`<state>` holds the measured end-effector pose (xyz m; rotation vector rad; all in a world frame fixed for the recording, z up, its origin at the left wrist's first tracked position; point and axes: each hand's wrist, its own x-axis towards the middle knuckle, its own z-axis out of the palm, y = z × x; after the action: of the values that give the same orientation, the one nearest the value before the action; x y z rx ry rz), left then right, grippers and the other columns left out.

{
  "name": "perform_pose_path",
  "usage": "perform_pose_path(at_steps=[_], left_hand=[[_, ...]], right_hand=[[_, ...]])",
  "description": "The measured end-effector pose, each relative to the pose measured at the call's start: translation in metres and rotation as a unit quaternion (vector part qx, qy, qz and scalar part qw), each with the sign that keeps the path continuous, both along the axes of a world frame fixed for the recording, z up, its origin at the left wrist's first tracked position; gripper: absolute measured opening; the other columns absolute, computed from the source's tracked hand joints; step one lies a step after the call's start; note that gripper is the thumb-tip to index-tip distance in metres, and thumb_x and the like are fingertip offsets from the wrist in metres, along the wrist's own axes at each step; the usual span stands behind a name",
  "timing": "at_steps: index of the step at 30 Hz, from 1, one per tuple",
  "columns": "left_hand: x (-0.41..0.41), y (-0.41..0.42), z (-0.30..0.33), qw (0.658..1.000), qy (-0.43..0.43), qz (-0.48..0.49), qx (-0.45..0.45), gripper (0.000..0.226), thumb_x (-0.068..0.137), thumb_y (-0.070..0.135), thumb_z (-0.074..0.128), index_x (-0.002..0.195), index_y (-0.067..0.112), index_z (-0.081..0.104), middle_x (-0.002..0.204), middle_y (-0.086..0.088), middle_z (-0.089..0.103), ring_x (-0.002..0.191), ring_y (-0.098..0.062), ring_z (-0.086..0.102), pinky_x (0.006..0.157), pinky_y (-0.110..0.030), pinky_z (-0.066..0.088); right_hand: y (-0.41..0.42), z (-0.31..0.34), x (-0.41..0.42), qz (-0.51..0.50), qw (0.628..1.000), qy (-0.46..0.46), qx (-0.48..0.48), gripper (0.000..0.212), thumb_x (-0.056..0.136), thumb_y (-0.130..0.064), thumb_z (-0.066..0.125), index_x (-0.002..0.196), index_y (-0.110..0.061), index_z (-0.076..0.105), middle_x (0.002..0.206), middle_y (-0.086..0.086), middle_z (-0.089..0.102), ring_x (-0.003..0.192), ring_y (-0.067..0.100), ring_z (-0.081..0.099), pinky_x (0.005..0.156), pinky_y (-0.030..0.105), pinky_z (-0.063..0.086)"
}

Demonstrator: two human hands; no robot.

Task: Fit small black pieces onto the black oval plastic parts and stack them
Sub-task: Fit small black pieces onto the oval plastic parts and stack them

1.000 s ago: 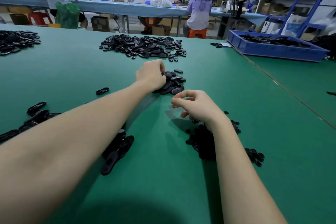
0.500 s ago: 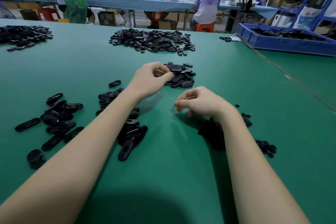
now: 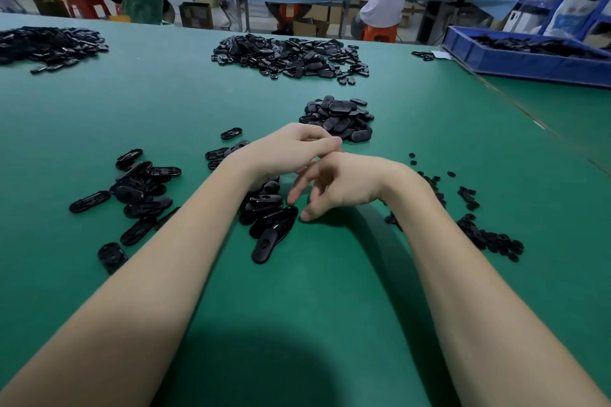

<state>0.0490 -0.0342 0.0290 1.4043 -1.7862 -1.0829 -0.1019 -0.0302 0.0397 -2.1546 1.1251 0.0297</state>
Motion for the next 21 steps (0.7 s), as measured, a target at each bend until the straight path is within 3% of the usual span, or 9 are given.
perform_pose_path(at_steps=[3,6,9,12,14,18,21], left_hand=[[0.001,0.0,0.0,1.0,-0.005,0.005,0.001,0.03,0.102,0.043,0.053,0.101,0.021,0.073,0.105,0.0,0.075,0.077,-0.008,0.062,0.075,-0.023,0.05],[0.0,-0.001,-0.002,1.0,-0.014,0.006,0.005,0.037,0.104,0.044,0.049,0.107,0.014,0.071,0.105,-0.009,0.073,0.071,-0.006,0.06,0.068,-0.016,0.05],[-0.001,-0.002,-0.005,1.0,-0.017,0.005,0.009,0.04,0.105,0.044,0.047,0.106,0.011,0.069,0.086,-0.001,0.068,0.058,0.002,0.057,0.055,-0.009,0.046],[-0.001,-0.001,-0.007,1.0,-0.01,-0.003,0.023,0.036,0.105,0.045,0.044,0.094,0.021,0.069,0.071,0.011,0.069,0.054,0.004,0.057,0.052,-0.009,0.044],[-0.001,0.0,-0.007,1.0,-0.002,-0.007,0.029,0.038,0.106,0.045,0.041,0.095,0.022,0.069,0.071,0.011,0.072,0.055,0.002,0.059,0.055,-0.01,0.045],[-0.002,-0.001,-0.005,0.998,0.013,-0.006,0.06,0.044,0.107,0.047,0.038,0.098,0.018,0.069,0.088,0.001,0.073,0.072,-0.012,0.064,0.076,-0.028,0.052],[-0.003,0.0,-0.003,0.997,0.013,-0.005,0.076,0.04,0.107,0.04,0.04,0.104,0.016,0.071,0.1,-0.005,0.074,0.081,-0.014,0.07,0.073,-0.026,0.053]], right_hand=[[0.002,-0.003,0.007,0.006,1.0,0.008,-0.013,0.019,0.082,-0.033,0.085,0.094,-0.042,0.073,0.083,-0.014,0.06,0.075,0.001,0.054,0.07,0.018,0.04],[0.002,-0.002,0.006,-0.003,1.0,0.018,-0.018,0.018,0.079,-0.034,0.087,0.088,-0.035,0.072,0.079,-0.009,0.065,0.071,0.007,0.057,0.068,0.021,0.041],[-0.001,0.0,0.0,-0.009,1.0,-0.006,0.015,0.016,0.082,-0.02,0.084,0.086,-0.026,0.069,0.071,-0.014,0.069,0.063,0.007,0.059,0.062,0.02,0.044],[-0.004,0.004,-0.008,-0.016,0.999,-0.032,0.019,0.014,0.086,-0.013,0.078,0.087,-0.023,0.069,0.066,-0.016,0.066,0.058,0.004,0.059,0.054,0.018,0.042],[-0.005,0.007,-0.014,-0.024,0.999,-0.042,0.011,0.012,0.086,-0.014,0.077,0.088,-0.024,0.069,0.065,-0.015,0.065,0.058,0.004,0.058,0.054,0.019,0.041],[-0.009,0.011,-0.032,-0.06,0.997,-0.055,-0.018,0.009,0.085,-0.019,0.079,0.093,-0.022,0.074,0.064,-0.015,0.065,0.057,0.005,0.055,0.053,0.019,0.04],[-0.012,0.013,-0.05,-0.115,0.988,-0.092,-0.051,0.008,0.087,-0.016,0.077,0.091,-0.022,0.076,0.066,-0.016,0.067,0.055,0.001,0.055,0.048,0.013,0.04]])
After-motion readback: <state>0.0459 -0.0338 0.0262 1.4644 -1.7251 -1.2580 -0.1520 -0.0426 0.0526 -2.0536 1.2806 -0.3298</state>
